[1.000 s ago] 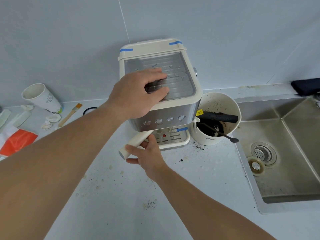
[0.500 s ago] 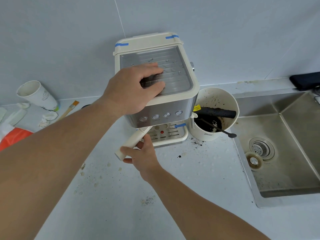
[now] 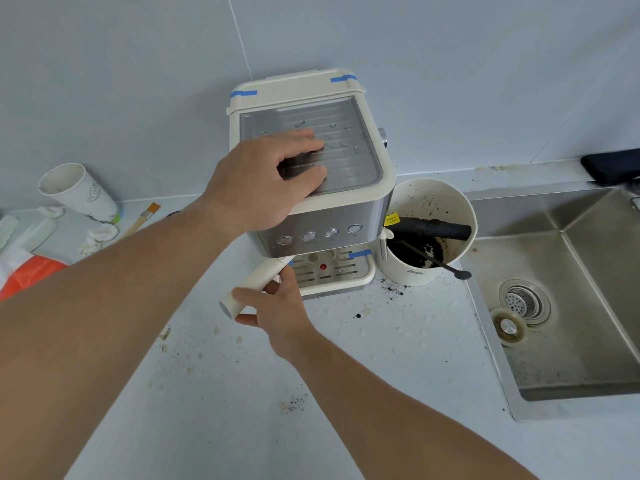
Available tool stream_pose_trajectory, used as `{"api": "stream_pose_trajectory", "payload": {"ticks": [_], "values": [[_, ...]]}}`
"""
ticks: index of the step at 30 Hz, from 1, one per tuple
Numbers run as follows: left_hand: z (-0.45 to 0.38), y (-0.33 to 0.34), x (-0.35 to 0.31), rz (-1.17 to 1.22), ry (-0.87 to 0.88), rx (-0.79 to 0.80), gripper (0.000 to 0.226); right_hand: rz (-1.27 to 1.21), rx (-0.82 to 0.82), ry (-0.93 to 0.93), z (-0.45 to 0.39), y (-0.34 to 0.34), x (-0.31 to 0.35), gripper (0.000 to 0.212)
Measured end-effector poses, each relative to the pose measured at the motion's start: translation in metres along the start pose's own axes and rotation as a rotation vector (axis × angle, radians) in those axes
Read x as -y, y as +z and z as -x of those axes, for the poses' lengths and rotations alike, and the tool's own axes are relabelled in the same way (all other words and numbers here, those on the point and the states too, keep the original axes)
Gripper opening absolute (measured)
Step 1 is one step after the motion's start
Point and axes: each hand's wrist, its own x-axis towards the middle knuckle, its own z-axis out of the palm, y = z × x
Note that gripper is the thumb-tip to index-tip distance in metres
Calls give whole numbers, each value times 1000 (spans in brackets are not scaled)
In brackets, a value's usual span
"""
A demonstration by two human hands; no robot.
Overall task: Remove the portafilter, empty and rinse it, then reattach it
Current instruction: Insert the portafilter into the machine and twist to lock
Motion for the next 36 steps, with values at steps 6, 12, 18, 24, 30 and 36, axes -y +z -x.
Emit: {"api": "stream_pose_trajectory", "payload": {"ticks": [6,12,18,24,30,36], "values": [[0,0,1,5,-7,-4,46,-116,-3,8,0,14,2,53],[1,0,1,19,-7,-12,46,-90,-14,6,9,-5,-3,51],[1,0,1,21,-4,-15,45,-143,55,19,20,-29,2,57],[2,0,0,23,-5,-13,45,-78,119,24,29,-54,11,60],[1,0,0,21,-8,-11,44,-27,125,22,33,-64,11,65],[1,-1,0,19,-7,-8,45,15,80,-12,34,-64,4,67]]}}
